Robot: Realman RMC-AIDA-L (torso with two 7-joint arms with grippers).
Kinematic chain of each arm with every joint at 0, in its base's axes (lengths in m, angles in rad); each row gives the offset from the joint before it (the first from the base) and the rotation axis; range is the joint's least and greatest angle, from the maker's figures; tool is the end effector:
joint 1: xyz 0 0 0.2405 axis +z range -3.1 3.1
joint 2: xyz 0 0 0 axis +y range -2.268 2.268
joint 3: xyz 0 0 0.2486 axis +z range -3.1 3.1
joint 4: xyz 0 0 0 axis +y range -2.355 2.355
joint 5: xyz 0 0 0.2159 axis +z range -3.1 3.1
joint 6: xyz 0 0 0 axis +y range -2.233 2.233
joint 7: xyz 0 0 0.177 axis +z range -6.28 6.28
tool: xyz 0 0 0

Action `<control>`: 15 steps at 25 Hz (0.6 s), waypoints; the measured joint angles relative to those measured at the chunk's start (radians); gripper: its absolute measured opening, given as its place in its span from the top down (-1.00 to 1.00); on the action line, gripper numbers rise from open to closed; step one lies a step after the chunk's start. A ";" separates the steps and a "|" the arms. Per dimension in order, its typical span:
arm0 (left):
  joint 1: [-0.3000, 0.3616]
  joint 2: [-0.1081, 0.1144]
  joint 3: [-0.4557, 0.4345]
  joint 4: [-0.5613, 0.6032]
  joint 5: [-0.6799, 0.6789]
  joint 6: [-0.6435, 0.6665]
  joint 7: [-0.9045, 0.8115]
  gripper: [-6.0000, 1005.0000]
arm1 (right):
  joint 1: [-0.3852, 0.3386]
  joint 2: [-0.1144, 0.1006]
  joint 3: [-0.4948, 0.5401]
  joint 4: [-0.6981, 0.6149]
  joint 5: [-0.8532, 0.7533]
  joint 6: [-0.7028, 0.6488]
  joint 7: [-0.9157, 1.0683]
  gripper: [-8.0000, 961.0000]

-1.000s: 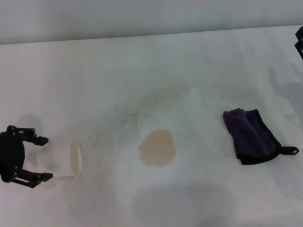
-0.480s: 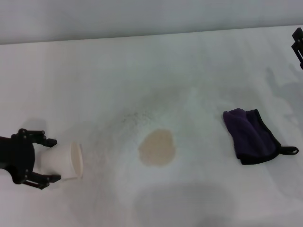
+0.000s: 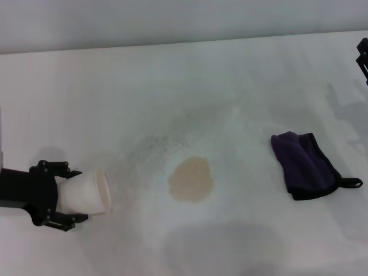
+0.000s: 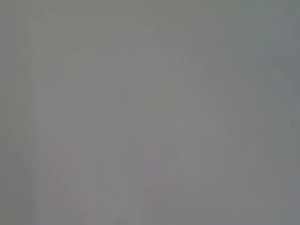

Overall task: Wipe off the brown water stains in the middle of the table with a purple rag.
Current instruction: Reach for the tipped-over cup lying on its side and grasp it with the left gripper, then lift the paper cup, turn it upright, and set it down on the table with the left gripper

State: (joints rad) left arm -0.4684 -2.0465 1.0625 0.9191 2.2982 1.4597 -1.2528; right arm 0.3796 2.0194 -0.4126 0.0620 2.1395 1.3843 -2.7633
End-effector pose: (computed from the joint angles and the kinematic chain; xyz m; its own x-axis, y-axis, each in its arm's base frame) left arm -0.2858 0.3301 -0.0331 0.9947 0.0211 -0.1011 0.0055 -0.9883 -0.1523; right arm 0.3645 0.3237 0.0340 0.6136 0.0993 -0.7834 -0.7807 -0.0727 -0.6207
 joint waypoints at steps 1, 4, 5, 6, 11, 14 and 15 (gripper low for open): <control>0.003 -0.009 0.000 -0.009 -0.001 -0.018 0.017 -0.63 | -0.001 -0.001 0.000 -0.001 0.000 -0.001 0.000 -0.52; 0.004 -0.014 -0.004 -0.013 -0.007 -0.025 0.024 -0.62 | -0.002 -0.002 0.000 -0.006 0.003 -0.011 -0.001 -0.52; 0.004 -0.016 -0.005 -0.013 -0.010 -0.027 0.024 -0.61 | -0.002 -0.003 0.000 -0.008 0.003 -0.015 -0.002 -0.52; 0.003 -0.019 -0.010 -0.014 -0.018 -0.027 0.025 -0.60 | -0.002 -0.003 0.000 -0.009 0.003 -0.017 -0.002 -0.52; 0.007 -0.024 -0.015 -0.023 -0.081 -0.040 0.034 -0.57 | -0.004 -0.004 -0.006 -0.020 -0.002 -0.018 -0.002 -0.52; 0.013 -0.026 -0.015 -0.022 -0.138 -0.042 0.039 -0.56 | -0.011 -0.005 -0.011 -0.030 -0.002 -0.016 -0.001 -0.52; 0.017 -0.025 -0.015 -0.022 -0.169 -0.044 0.041 -0.55 | -0.012 -0.005 -0.012 -0.034 -0.004 -0.015 0.000 -0.52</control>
State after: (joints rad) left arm -0.4513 -2.0712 1.0477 0.8972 2.1287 1.4160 -1.2119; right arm 0.3675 2.0144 -0.4247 0.0284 2.1358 1.3693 -2.7633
